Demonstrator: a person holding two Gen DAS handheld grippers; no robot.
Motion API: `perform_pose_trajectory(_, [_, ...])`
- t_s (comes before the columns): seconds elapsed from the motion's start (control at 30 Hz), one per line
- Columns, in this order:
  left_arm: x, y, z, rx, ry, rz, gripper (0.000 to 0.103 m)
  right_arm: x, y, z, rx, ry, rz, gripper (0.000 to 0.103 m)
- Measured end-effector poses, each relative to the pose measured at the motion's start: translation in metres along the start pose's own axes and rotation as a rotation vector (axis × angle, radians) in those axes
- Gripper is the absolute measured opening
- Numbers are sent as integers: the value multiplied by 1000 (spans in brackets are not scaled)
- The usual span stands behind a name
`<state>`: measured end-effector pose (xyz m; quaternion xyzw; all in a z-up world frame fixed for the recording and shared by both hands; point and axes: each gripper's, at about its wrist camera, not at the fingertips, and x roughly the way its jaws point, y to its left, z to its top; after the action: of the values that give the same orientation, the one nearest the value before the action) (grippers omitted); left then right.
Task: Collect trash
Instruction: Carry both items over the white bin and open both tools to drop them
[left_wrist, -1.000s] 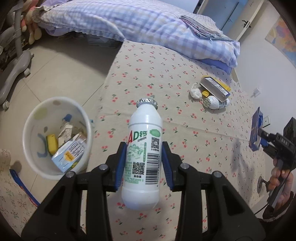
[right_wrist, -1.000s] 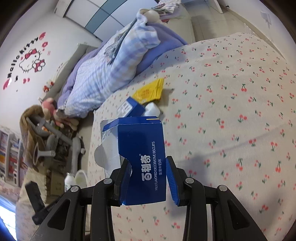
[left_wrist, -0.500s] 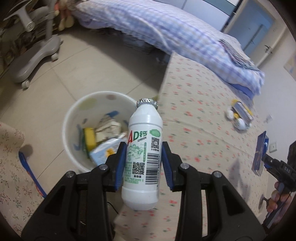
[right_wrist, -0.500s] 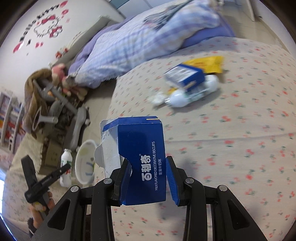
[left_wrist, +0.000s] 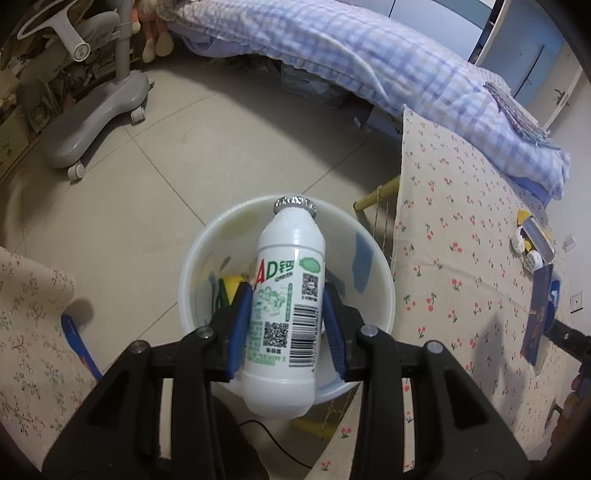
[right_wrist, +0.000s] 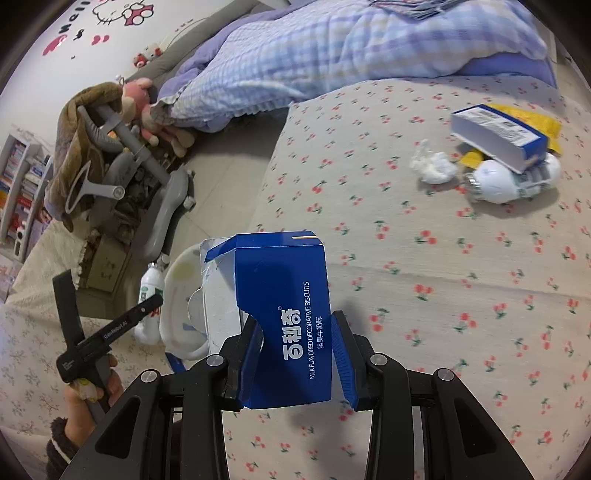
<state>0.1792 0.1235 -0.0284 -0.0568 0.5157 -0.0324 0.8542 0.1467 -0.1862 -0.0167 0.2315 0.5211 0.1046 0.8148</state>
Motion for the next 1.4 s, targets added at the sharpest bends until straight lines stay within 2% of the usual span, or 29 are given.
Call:
perform_pose_trajectory(0.03, [0, 1, 2, 4, 4, 3, 53, 3, 3, 1, -4, 3, -1, 38])
perform_pose_trajectory(0.07, [0, 3, 2, 1, 5, 15, 76, 6, 6, 1, -7, 5, -2, 38])
perform_pose_trajectory(0.1, [-3, 7, 2, -11, -4, 42, 85, 8, 9, 2, -10, 7, -3, 38])
perform_pose_trajectory(0.13, [-4, 10, 2, -18, -13, 60, 90, 10, 11, 2, -13, 10, -3, 38])
perform_pose_trajectory(0.3, [-11, 25, -2, -38, -11, 111, 92, 20, 26, 3, -31, 18, 0, 38])
perform_pose_trajectory(0.4, [-15, 34, -6, -47, -8, 138, 97, 26, 35, 4, -46, 24, 3, 38])
perform_pose_trajectory(0.6, [-22, 49, -15, -55, 12, 164, 98, 46, 62, 5, -91, 38, 4, 38])
perform_pose_trajectory(0.93, [-35, 65, -25, -49, 2, 186, 98, 88, 113, 7, -163, 62, 20, 38])
perform_pose_trajectory(1.2, [-40, 79, -29, -61, 0, 192, 98, 105, 131, 9, -197, 45, 48, 40])
perform_pose_trajectory(1.23, [-40, 80, -29, -60, 2, 190, 98, 107, 135, 9, -205, 40, 61, 44])
perform_pose_trajectory(1.27, [-41, 81, -30, -61, 2, 189, 98, 107, 138, 9, -216, 38, 72, 66])
perform_pose_trajectory(1.3, [-41, 82, -30, -64, 1, 188, 98, 106, 140, 10, -225, 30, 61, 84])
perform_pose_trajectory(1.4, [-43, 83, -30, -69, -4, 186, 98, 97, 143, 10, -237, -1, 79, 84])
